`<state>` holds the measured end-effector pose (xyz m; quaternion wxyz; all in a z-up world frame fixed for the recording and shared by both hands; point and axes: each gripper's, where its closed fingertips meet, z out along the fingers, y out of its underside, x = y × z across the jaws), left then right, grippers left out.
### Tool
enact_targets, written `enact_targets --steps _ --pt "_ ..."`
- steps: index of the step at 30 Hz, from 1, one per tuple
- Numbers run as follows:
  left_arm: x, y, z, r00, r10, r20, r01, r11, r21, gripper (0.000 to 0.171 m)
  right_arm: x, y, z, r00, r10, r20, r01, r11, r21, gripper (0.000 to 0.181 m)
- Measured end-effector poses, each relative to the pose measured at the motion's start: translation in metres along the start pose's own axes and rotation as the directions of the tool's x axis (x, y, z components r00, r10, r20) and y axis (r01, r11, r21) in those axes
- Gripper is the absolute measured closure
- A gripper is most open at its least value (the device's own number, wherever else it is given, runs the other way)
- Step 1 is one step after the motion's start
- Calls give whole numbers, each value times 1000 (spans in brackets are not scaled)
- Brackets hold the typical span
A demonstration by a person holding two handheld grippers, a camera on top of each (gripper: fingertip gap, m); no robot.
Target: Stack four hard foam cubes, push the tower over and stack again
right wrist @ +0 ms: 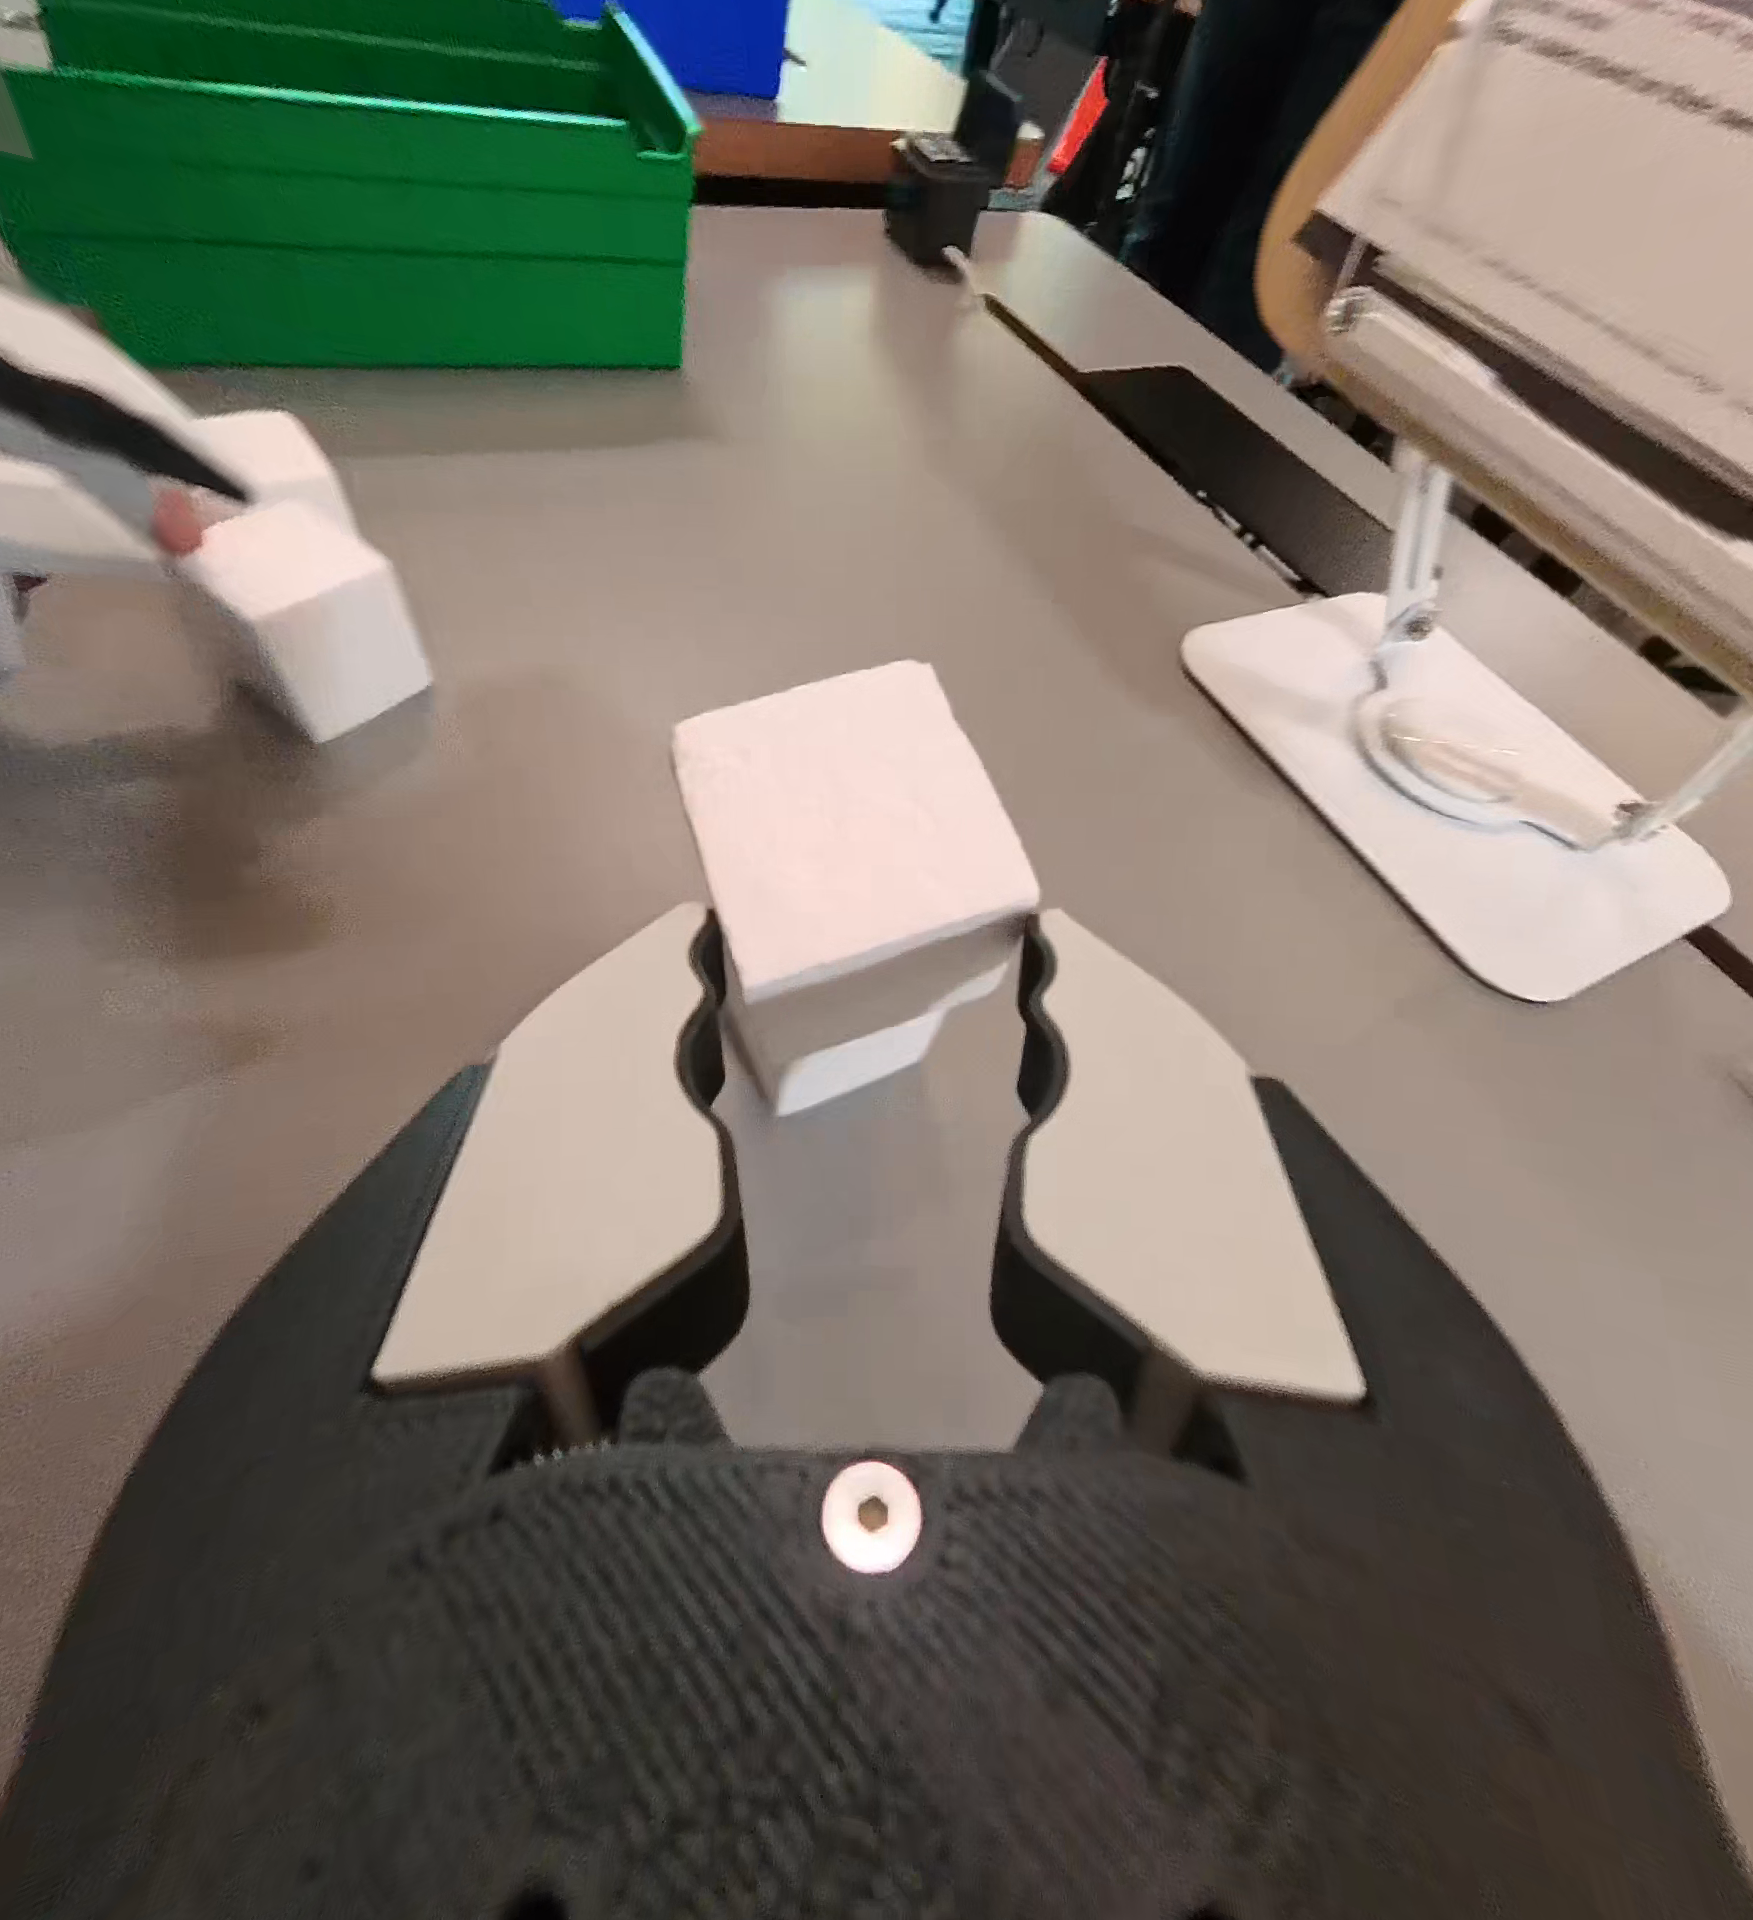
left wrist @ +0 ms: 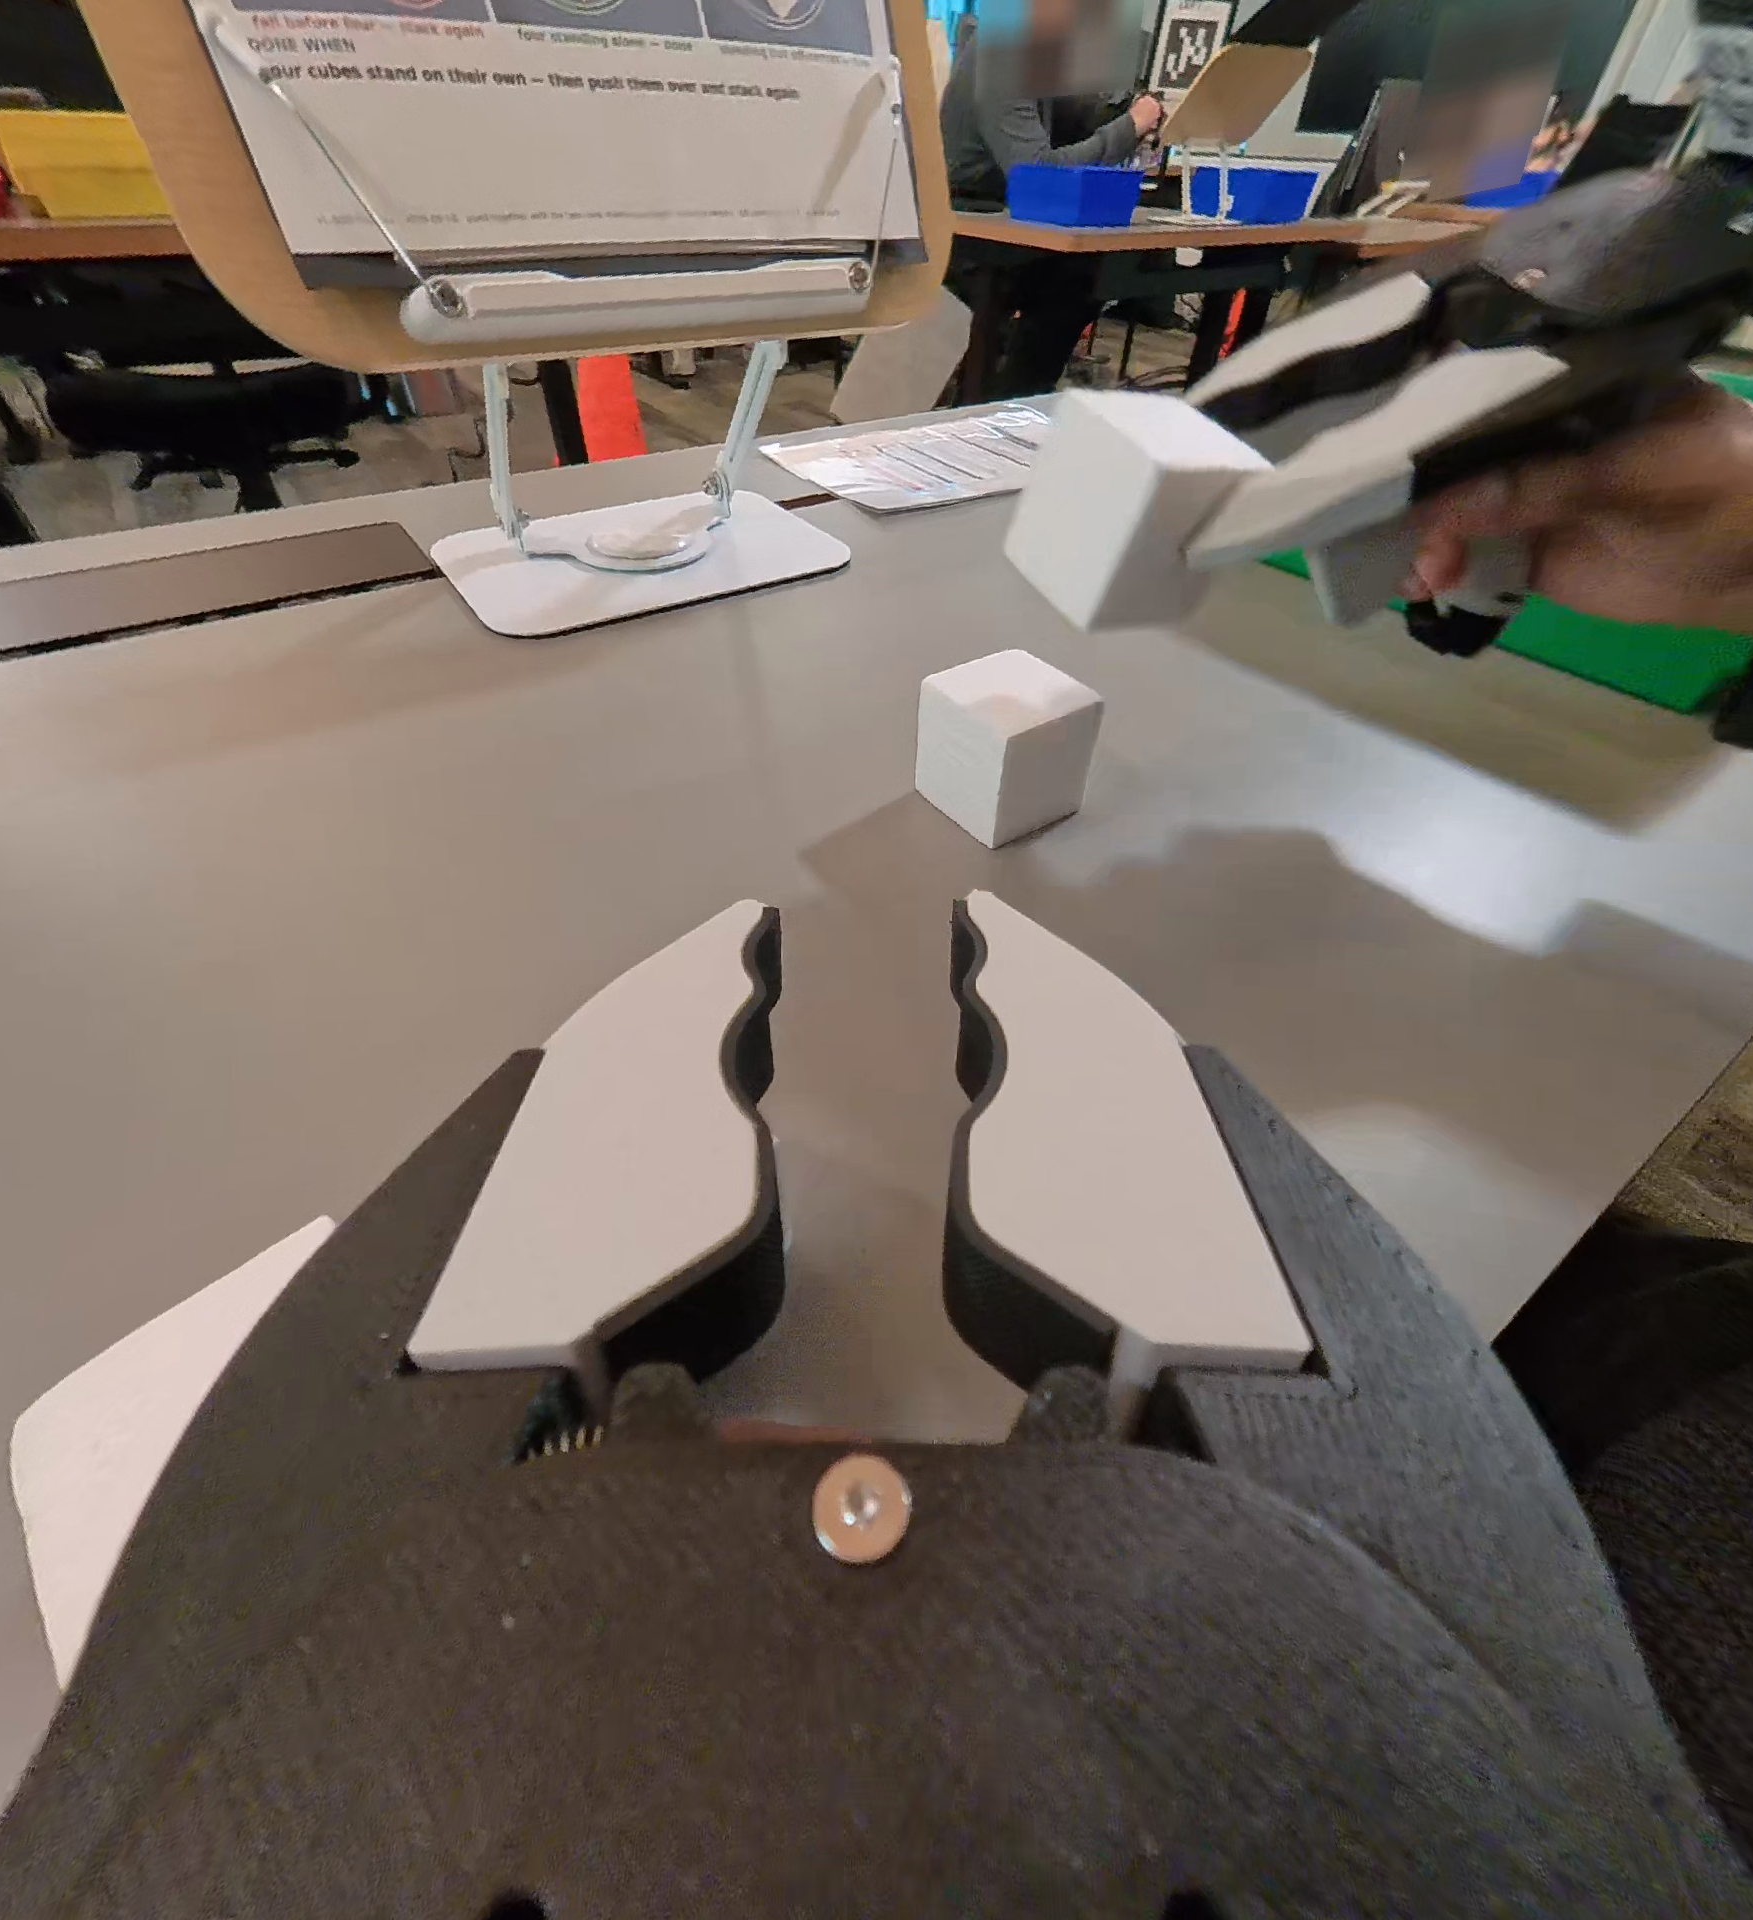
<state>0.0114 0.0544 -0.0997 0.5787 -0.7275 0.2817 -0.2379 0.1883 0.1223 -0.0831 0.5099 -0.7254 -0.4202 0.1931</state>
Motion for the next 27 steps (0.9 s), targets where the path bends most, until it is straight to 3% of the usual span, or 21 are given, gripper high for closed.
enact_targets --steps 6,11,27 --pt "1 2 1 1000 17 5 -17 1000 -11 140 22 -7 20 994 98 57 -99 995 12 126" --pt "1 3 1 1000 -18 -9 18 1000 -15 139 11 6 27 999 -36 27 38 995 -90 126" --pt "5 3 -1 997 -61 -46 59 998 -30 138 -2 17 33 998 13 68 -4 991 -134 126"
